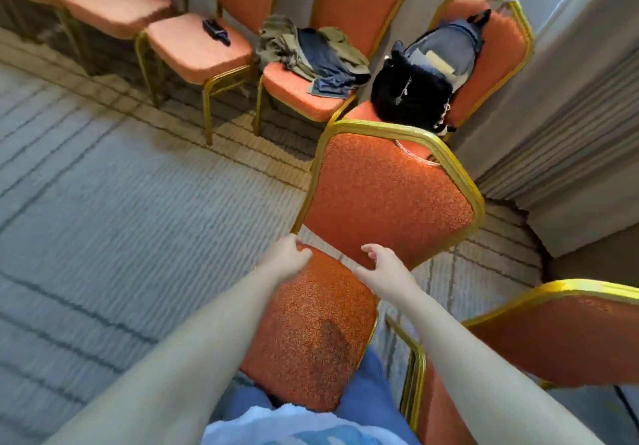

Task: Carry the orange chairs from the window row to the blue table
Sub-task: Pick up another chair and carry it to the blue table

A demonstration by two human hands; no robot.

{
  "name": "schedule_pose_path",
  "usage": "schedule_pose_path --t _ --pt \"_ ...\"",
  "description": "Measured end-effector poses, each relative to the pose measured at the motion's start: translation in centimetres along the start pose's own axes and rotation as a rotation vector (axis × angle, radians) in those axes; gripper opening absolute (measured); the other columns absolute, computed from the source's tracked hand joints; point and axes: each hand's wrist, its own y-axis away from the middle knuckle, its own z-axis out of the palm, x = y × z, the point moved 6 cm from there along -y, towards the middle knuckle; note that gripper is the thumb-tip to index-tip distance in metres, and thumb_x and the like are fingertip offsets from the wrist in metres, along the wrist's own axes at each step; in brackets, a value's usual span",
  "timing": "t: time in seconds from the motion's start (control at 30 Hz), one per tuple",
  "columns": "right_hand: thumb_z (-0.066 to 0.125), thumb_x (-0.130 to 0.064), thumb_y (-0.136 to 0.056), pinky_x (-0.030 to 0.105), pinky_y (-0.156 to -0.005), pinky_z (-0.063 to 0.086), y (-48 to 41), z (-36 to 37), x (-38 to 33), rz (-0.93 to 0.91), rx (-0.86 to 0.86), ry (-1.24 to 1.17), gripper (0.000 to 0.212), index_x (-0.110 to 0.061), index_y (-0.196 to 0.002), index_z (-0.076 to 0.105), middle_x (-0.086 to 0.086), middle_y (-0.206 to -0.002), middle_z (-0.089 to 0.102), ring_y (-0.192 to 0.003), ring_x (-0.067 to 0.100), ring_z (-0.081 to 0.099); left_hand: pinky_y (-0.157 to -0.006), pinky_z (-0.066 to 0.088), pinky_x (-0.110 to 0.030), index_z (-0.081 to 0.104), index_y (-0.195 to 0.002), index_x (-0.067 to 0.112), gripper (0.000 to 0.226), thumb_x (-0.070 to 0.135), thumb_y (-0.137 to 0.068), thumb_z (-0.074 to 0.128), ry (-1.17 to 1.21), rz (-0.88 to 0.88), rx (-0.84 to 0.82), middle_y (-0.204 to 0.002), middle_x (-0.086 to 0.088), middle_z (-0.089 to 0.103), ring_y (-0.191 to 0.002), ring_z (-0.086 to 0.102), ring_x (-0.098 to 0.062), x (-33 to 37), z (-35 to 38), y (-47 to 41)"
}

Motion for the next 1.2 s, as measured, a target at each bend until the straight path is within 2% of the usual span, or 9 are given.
schedule_pose_path --t 0.07,0.2,0.33,0.5,0.67,0.9,1.03,1.1,1.2 --pt "0.062 -0.037 -0.092 0.027 -0.082 0.049 -2.4 0.8 -1.4 -0.091 -0.078 0.047 0.058 -0.023 -0.145 0.044 0.003 -0.146 0.046 -0.108 0.015 0.06 -0.086 0.049 -0.034 0.051 -0.129 0.02 0.043 0.04 -0.091 0.051 0.082 -0.106 0.079 -0.12 -0.002 0.061 -0.096 0.061 -0.021 -2.0 -0.5 0.0" --pt "0.065 -0.037 -0.09 0.037 -0.099 0.049 -6.1 2.4 -2.6 -0.236 -0.228 0.151 0.059 -0.023 -0.144 0.045 0.005 -0.146 0.047 -0.126 0.02 0.053 -0.083 0.05 -0.03 0.054 -0.122 0.03 0.038 0.047 -0.088 0.053 0.201 -0.321 0.219 -0.11 0.004 0.067 -0.089 0.063 -0.019 -5.7 -0.2 1.2" --pt "0.063 -0.037 -0.089 0.038 -0.097 0.048 -8.9 4.1 -3.1 -0.369 -0.361 0.226 0.059 -0.023 -0.144 0.045 0.003 -0.146 0.047 -0.127 0.02 0.052 -0.093 0.048 -0.034 0.058 -0.122 0.026 0.042 0.047 -0.085 0.058 0.344 -0.518 0.34 -0.119 -0.002 0.065 -0.105 0.062 -0.023 -8.4 2.2 3.5" --pt "0.063 -0.033 -0.091 0.038 -0.104 0.045 -11.5 7.5 -2.6 -0.506 -0.5 0.32 0.059 -0.02 -0.145 0.045 0.004 -0.146 0.048 -0.129 0.022 0.051 -0.095 0.046 -0.031 0.058 -0.124 0.019 0.04 0.037 -0.089 0.057 0.492 -0.709 0.505 -0.121 -0.003 0.063 -0.111 0.059 -0.022 -10.4 6.3 6.5" --pt "0.063 -0.034 -0.092 0.038 -0.102 0.044 -13.1 10.1 -0.4 -0.522 -0.6 0.334 0.061 -0.021 -0.148 0.041 0.005 -0.147 0.047 -0.128 0.023 0.051 -0.092 0.046 -0.029 0.056 -0.127 0.016 0.038 0.033 -0.093 0.056 0.627 -0.832 0.575 -0.12 -0.004 0.062 -0.107 0.06 -0.023 -11.8 10.9 8.1" --pt "0.067 -0.03 -0.089 0.043 -0.11 0.04 -16.4 13.7 2.6 -0.469 -0.63 0.356 0.067 -0.019 -0.15 0.038 0.011 -0.149 0.046 -0.137 0.027 0.043 -0.086 0.044 -0.027 0.056 -0.127 0.014 0.038 0.028 -0.092 0.058 0.789 -0.983 0.673 -0.113 -0.004 0.063 -0.105 0.061 -0.023 -14.5 16.4 7.9" --pt "0.068 -0.026 -0.088 0.041 -0.11 0.037 -18.4 16.1 3.8 -0.444 -0.615 0.36 0.07 -0.017 -0.15 0.037 0.012 -0.148 0.045 -0.137 0.028 0.043 -0.085 0.041 -0.026 0.054 -0.13 0.011 0.042 0.026 -0.091 0.06 0.861 -1.027 0.697 -0.116 -0.008 0.061 -0.103 0.059 -0.023 -17.3 19.5 7.4" --pt "0.068 -0.025 -0.087 0.04 -0.107 0.038 -19.5 17.5 4.5 -0.431 -0.595 0.36 0.07 -0.016 -0.149 0.038 0.013 -0.146 0.046 -0.134 0.029 0.045 -0.089 0.043 -0.028 0.053 -0.131 0.01 0.045 0.026 -0.089 0.061 0.886 -1.045 0.694 -0.118 -0.009 0.06 -0.104 0.059 -0.023 -19.1 20.9 6.9" --pt "0.069 -0.021 -0.086 0.043 -0.108 0.041 -21.5 19.2 5.4 -0.402 -0.558 0.321 0.068 -0.012 -0.148 0.041 0.015 -0.144 0.048 -0.131 0.03 0.047 -0.095 0.048 -0.039 0.055 -0.128 0.012 0.054 0.037 -0.081 0.062 0.915 -1.064 0.695 -0.122 -0.01 0.061 -0.106 0.061 -0.024 -22.0 23.6 6.0"
